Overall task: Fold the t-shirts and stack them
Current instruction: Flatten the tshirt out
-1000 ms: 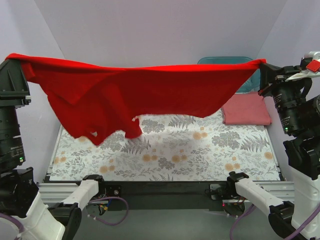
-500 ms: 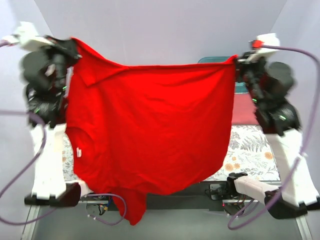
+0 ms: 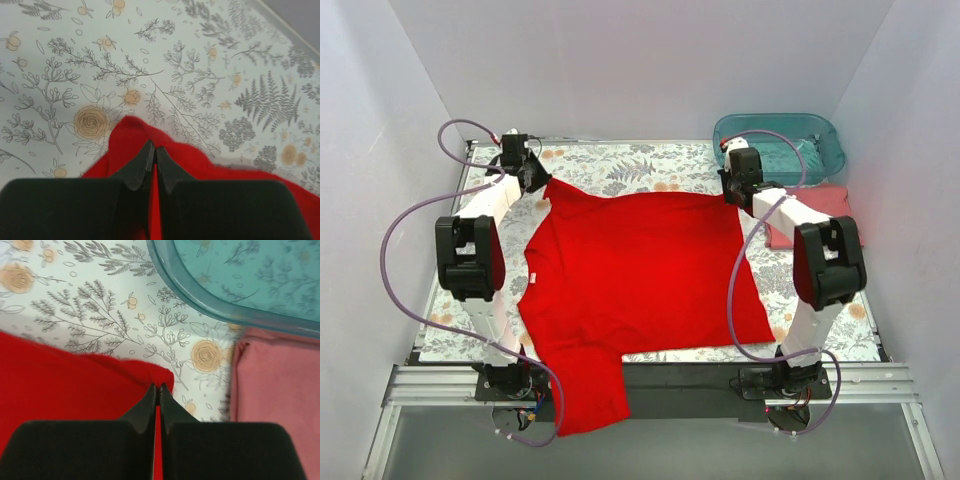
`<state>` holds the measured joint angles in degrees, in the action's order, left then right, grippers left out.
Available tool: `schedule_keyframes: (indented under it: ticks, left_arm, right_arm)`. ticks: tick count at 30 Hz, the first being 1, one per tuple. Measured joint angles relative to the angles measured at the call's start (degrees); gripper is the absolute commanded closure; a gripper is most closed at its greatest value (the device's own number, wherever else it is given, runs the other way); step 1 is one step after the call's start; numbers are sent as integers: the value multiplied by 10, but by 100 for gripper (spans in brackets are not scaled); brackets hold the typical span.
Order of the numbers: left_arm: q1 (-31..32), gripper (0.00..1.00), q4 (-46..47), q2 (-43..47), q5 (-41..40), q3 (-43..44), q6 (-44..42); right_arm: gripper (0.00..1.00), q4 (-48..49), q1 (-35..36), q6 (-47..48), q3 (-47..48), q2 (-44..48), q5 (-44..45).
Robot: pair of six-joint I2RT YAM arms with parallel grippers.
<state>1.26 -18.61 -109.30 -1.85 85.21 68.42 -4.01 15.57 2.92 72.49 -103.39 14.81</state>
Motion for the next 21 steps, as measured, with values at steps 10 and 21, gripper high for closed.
schedule_keyframes:
  ticks: [10,21]
  left_arm:
    - [-47,100,11,-89,60,19,10]
    - [-58,100,0,-148,94,141,24]
  right_arm:
    - [99,34,-25,-2,68,-108,-51]
    - [99,52,-37,-12,121,-126,-81]
